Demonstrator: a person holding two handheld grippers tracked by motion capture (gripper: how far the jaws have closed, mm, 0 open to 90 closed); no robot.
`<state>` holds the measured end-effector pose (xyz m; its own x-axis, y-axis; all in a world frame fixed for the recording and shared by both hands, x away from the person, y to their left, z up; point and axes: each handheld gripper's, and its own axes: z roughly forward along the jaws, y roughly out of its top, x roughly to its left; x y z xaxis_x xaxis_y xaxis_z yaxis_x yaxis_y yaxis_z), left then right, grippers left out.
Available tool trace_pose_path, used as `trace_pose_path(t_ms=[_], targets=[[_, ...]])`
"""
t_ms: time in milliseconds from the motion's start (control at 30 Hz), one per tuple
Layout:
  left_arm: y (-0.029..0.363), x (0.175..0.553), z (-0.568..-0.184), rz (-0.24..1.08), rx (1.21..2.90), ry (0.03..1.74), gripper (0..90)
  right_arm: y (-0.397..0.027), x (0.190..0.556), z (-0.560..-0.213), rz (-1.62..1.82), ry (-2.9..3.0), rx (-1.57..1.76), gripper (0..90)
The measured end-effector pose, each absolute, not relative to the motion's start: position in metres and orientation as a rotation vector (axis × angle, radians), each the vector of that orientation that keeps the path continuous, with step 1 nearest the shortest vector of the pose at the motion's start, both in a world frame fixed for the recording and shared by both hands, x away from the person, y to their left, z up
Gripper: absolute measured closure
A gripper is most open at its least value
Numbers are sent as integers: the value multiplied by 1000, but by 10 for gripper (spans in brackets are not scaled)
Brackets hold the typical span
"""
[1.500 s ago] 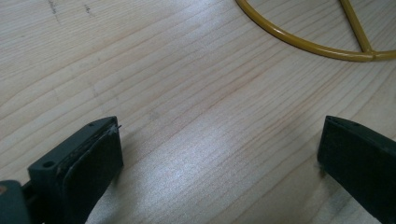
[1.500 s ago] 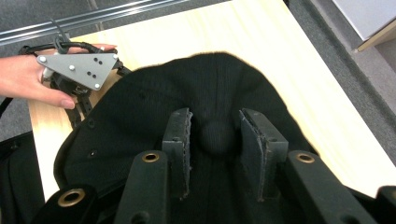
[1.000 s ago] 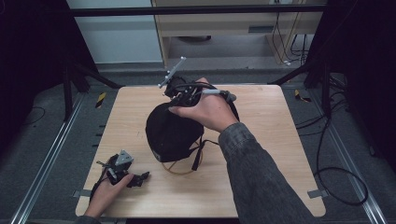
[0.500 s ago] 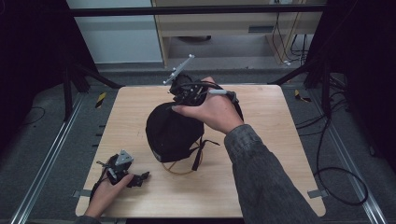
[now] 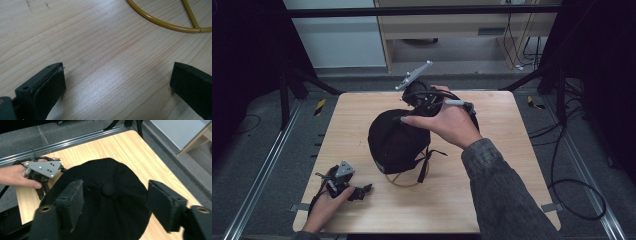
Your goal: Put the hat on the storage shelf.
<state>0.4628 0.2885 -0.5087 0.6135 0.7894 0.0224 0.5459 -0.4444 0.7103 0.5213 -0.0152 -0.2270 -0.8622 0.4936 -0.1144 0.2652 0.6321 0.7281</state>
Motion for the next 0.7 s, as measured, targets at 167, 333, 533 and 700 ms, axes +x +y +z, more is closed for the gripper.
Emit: trace_pose_path(t_ms=[167,333,533,700], targets=[[289,463,-509,464,2161,1045,0,-24,521,-227,1086,2525,652,176],[289,463,-509,463,2164,1044,0,-37,519,-229,1107,2490,691,127],[289,463,-509,460,2163,1045,0,-66,515,-237,1119,2437,736,98],[288,463,-509,462,2161,1043,0,-96,509,-246,1119,2380,779,80]])
